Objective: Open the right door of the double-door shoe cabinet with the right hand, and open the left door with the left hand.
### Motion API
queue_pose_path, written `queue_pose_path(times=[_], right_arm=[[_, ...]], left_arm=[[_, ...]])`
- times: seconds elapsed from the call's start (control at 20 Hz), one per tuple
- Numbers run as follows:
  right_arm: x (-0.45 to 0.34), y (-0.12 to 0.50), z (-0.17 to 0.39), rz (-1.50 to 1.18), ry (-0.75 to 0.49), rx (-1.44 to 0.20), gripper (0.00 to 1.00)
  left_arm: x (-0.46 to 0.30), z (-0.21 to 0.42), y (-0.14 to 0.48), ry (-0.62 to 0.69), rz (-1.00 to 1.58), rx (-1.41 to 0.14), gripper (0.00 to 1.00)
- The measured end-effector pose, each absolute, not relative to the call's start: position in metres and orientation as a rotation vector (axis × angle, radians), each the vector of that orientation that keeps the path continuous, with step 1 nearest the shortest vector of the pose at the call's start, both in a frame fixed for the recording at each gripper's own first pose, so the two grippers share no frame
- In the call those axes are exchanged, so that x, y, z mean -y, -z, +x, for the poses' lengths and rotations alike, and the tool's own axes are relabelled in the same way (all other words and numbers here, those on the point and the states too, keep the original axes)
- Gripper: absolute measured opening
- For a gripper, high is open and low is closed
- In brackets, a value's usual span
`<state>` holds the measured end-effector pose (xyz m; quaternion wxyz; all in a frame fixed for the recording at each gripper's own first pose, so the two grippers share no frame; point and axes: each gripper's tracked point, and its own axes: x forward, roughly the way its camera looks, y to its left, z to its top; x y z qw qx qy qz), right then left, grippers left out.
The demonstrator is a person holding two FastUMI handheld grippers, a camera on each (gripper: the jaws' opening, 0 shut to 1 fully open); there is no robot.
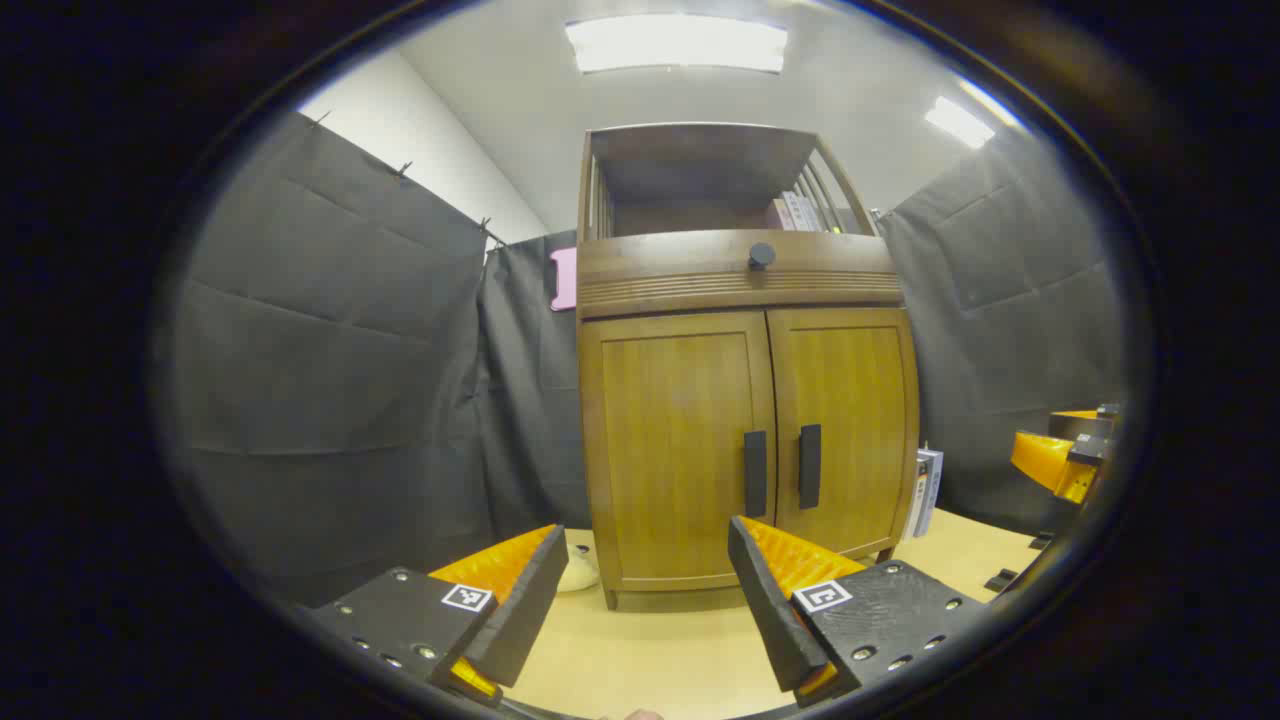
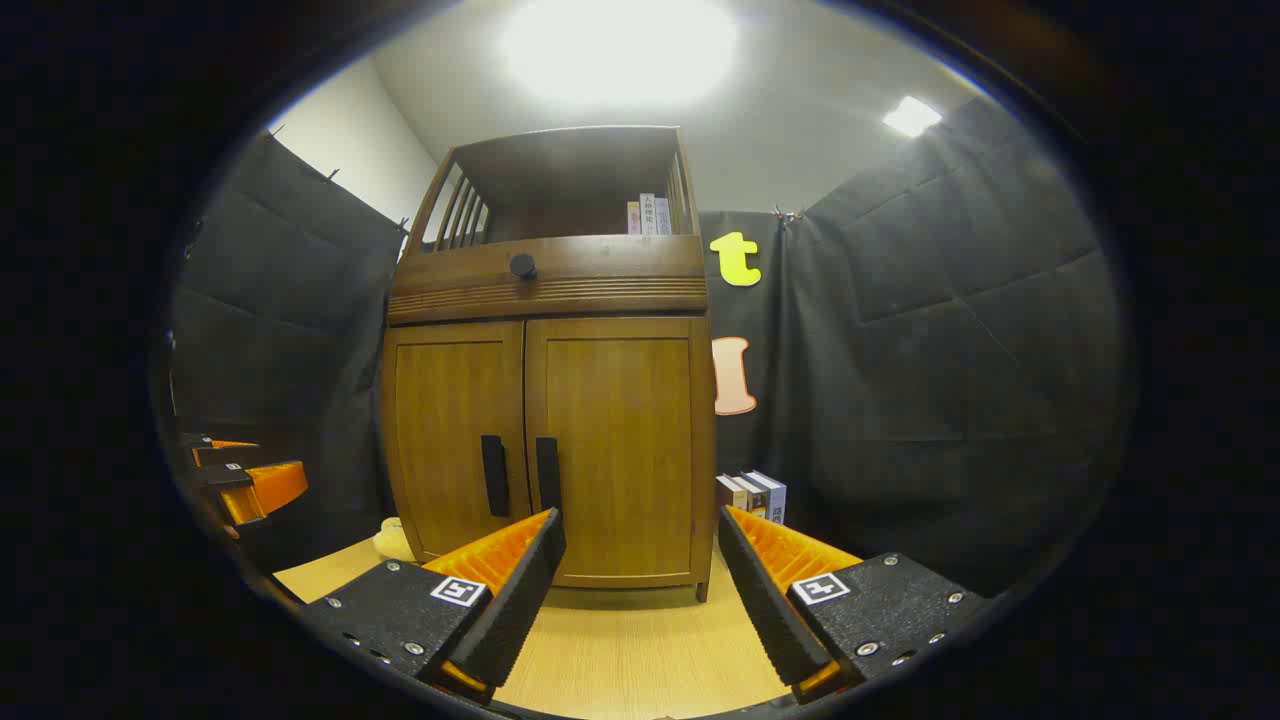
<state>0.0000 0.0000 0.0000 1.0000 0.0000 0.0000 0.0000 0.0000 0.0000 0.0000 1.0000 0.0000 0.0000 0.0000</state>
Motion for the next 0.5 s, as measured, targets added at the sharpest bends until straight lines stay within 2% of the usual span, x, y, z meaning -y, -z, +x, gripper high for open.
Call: queue_pose_path(times=[0.1,0.15,0.25,0.5], right_arm=[[-0.004,-0.001,0.001,-0.004,-0.002,0.003,0.95],[-0.005,-0.001,0.001,-0.006,-0.006,0.004,0.95],[-0.009,0.0,0.002,-0.009,-0.015,0.003,0.95],[-0.014,-0.001,0.0,-0.014,-0.024,0.009,0.95]], left_arm=[[0.0,0.0,-0.001,-0.001,0.007,0.001,0.89],[0.0,0.0,-0.001,-0.001,0.008,0.006,0.95],[0.0,-0.001,-0.001,-0.001,0.006,0.005,0.92],[-0.001,-0.001,-0.001,-0.009,-0.002,0.001,0.95]])
